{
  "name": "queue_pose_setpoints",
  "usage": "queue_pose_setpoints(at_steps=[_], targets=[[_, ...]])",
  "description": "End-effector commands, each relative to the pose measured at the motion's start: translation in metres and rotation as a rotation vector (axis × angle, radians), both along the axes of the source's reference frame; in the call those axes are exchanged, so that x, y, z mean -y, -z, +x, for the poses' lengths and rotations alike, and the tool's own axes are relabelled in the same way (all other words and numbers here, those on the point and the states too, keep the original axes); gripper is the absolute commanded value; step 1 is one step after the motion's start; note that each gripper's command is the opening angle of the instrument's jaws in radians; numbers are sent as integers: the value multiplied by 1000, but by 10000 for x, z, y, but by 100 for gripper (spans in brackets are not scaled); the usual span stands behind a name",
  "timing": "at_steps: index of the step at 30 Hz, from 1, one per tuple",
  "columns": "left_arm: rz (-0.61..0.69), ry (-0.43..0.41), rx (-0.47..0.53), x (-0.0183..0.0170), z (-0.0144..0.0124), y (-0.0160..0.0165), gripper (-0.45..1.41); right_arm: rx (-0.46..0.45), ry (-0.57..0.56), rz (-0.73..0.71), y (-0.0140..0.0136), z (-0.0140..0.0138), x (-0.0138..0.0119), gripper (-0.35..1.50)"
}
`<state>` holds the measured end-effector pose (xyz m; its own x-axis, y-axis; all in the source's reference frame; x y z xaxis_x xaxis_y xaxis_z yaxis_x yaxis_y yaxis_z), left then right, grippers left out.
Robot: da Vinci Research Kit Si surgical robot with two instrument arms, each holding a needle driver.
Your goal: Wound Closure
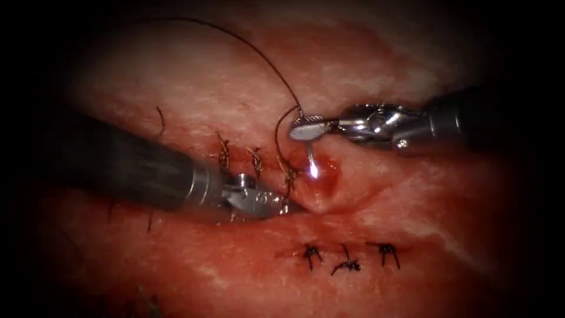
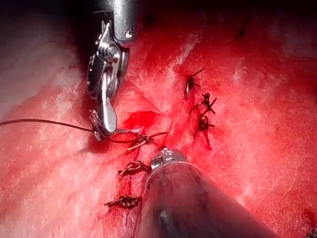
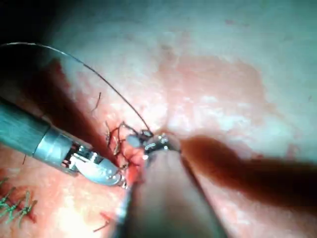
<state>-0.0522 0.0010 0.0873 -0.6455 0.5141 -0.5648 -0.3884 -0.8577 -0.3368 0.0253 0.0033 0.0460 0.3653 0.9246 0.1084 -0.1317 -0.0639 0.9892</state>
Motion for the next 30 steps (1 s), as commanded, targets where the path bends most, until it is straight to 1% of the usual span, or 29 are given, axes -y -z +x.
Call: queue_pose_setpoints(at_steps=[1,4,5,11,16,18,22,28,30], targets=[[3,-1,0,7,-5,-5,-45,7,-4,17,-2,4,5,-35],[3,-1,0,7,-4,-5,-45,15,-8,45,-1,3,5,-35],[3,-1,0,7,-4,-5,-45,27,-17,78,-1,3,6,-35],[3,-1,0,7,-4,-5,-45,30,-42,146,0,3,4,-35],[-2,-5,-4,7,-4,-5,-45,1,-66,227,7,5,4,-35],[-2,-5,-4,7,-4,-5,-45,5,-66,251,7,6,5,-35],[-1,-6,-7,7,-4,-5,-45,26,-75,343,7,6,5,-35],[-1,-5,-7,7,-4,-5,-45,25,-83,411,10,10,9,-35],[-1,-5,-7,8,-4,-6,-45,17,-84,475,12,12,11,-35]])
